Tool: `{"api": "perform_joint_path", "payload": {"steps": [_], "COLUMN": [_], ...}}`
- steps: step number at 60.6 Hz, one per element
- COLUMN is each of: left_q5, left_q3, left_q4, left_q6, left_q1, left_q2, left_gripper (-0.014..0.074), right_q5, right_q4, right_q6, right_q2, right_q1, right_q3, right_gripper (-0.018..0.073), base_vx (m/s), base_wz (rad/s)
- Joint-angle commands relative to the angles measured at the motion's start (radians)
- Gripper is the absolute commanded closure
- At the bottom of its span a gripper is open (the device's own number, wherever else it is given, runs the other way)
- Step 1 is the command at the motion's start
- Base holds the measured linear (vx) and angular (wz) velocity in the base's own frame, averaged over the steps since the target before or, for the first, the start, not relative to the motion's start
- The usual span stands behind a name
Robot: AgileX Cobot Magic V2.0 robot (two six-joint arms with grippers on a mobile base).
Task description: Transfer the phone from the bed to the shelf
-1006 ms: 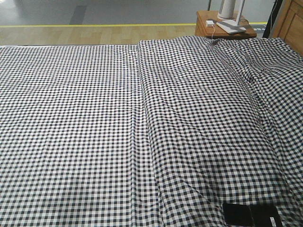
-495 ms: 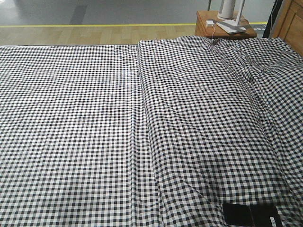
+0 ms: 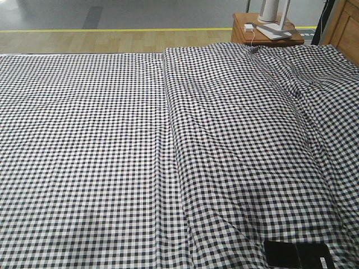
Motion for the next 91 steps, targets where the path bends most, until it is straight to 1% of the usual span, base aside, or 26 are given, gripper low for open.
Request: {"api": "perform_joint_path", "payload": {"steps": [1, 10, 19, 31, 41, 45, 49, 56, 63, 69, 74, 78, 85, 91], "left_q5": [-0.072, -0.072, -0.072, -0.072, -0.072, -0.072, -0.072, -0.072, -0.072, -0.072, -0.072, -0.072, -0.072, -0.072], "left_q3": [-0.021, -0.021, -0.021, -0.021, -0.021, -0.021, -0.021, -0.021, -0.021, -0.021, -0.021, -0.021, -0.021, -0.021], "left_q4": [-0.009, -0.009, -0.009, -0.009, -0.009, -0.009, -0.009, -0.009, -0.009, -0.009, -0.009, -0.009, -0.009, -0.009], "left_q6": [-0.006, -0.006, -0.006, -0.006, -0.006, -0.006, -0.006, -0.006, -0.006, -0.006, -0.006, -0.006, -0.006, -0.006], "left_q1": [-0.004, -0.004, -0.004, -0.004, -0.004, -0.004, -0.004, -0.004, -0.004, -0.004, -0.004, -0.004, -0.004, -0.004], "left_q2": [-0.013, -0.013, -0.013, -0.013, -0.013, -0.013, -0.013, -0.013, -0.013, -0.013, -0.013, -0.013, -0.013, -0.013], "left_gripper": [0.0595, 0.0595, 0.0595, 0.0595, 0.0595, 0.0595, 0.0595, 0.0595, 0.0595, 0.0595, 0.0595, 0.0595, 0.0595, 0.0595], "right_q5": [-0.18, -0.15, -0.033, 0.064, 0.233, 0.293, 0.321, 0.337, 0.354, 0.371, 0.391, 0.404, 0.421, 0.409], "right_q4": [-0.005, -0.005, -0.005, -0.005, -0.005, -0.005, -0.005, -0.005, -0.005, -0.005, -0.005, -0.002, -0.002, -0.002], "right_q6": [-0.001, -0.001, -0.004, -0.005, -0.005, -0.005, -0.005, -0.005, -0.017, -0.027, -0.027, -0.023, -0.023, -0.023], "right_q2": [-0.012, -0.012, 0.031, 0.183, 0.351, 0.433, 0.505, 0.624, 0.739, 0.825, 0.874, 0.898, 0.907, 0.907], "right_q1": [-0.007, -0.007, -0.007, -0.007, -0.007, -0.007, -0.007, -0.007, -0.007, -0.007, -0.007, -0.007, -0.007, -0.007], "right_q3": [-0.023, -0.143, -0.322, -0.539, -0.685, -0.717, -0.732, -0.732, -0.732, -0.732, -0.732, -0.732, -0.732, -0.732], "right_gripper": [0.0566, 0.0566, 0.0564, 0.0564, 0.0564, 0.0564, 0.0561, 0.0552, 0.0515, 0.0452, 0.0363, 0.0261, 0.005, -0.0087], "base_vx": [0.0, 0.0, 0.0, 0.0, 0.0, 0.0, 0.0, 0.0, 0.0, 0.0, 0.0, 0.0, 0.0, 0.0], "base_wz": [0.0, 0.0, 0.0, 0.0, 0.0, 0.0, 0.0, 0.0, 0.0, 0.0, 0.0, 0.0, 0.0, 0.0]}}
